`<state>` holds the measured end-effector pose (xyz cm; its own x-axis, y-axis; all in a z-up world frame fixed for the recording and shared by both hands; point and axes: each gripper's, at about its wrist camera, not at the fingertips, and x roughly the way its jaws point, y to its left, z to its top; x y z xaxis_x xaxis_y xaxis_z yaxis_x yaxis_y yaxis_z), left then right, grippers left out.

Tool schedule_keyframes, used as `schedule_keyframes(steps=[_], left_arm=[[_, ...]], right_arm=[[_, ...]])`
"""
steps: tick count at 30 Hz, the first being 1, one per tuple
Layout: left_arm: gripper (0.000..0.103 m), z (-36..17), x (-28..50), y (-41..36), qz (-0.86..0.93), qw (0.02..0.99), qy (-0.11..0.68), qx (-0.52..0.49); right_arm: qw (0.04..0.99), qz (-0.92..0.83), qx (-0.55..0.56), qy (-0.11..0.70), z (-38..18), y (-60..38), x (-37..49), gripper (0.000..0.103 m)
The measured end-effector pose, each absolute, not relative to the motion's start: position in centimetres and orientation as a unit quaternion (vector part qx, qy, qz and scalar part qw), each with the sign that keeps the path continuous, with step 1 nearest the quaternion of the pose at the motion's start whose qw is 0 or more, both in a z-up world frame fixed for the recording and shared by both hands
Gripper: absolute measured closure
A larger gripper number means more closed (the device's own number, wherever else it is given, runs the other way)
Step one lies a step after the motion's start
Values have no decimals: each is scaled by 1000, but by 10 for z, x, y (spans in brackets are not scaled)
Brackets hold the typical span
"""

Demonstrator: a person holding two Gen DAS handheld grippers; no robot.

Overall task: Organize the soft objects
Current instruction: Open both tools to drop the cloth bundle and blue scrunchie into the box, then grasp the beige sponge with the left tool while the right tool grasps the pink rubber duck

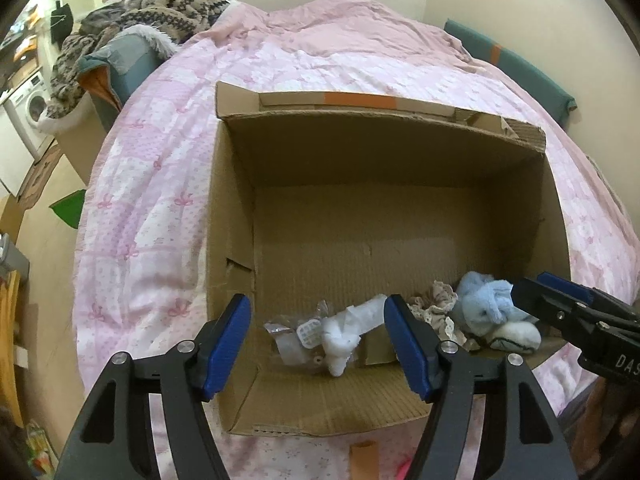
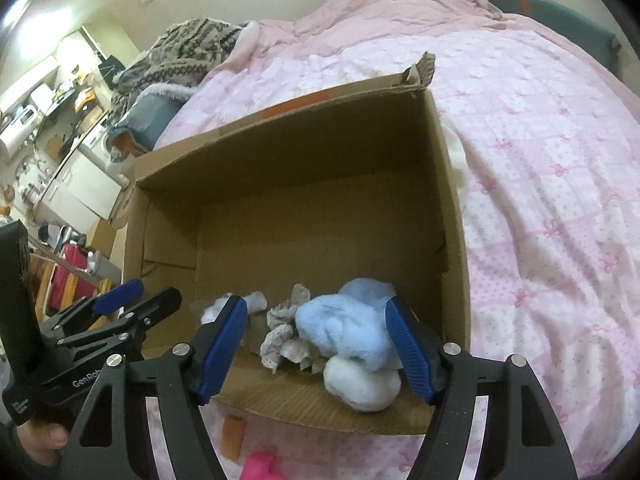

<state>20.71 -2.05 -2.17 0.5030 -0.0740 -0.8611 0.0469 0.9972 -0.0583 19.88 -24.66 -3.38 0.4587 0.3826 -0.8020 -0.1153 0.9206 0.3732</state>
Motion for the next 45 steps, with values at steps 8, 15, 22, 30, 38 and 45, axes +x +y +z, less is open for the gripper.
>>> schedule_keyframes(steps=[8,15,22,30,38,45], left_arm=[[37,-3,192,-4,-10,879,476,-22],[37,1,175,1,0,878,478,-18],[37,3,151,1,5,875,483,-21],[37,-2,122,7,24,866,498,-18],[37,-12,100,14,42,853,520,-36],[37,-29,99,17,54,835,545,-56]], right_arm=[[845,148,130,497,-32,-246,198,27],[846,149,126,496,-26,-247,187,27],[848,145,137,491,-18,-258,174,27],[833,147,161,509,-25,-259,149,27],[798,172,157,556,-46,-240,130,27],[715,208,153,650,-94,-205,116,27]])
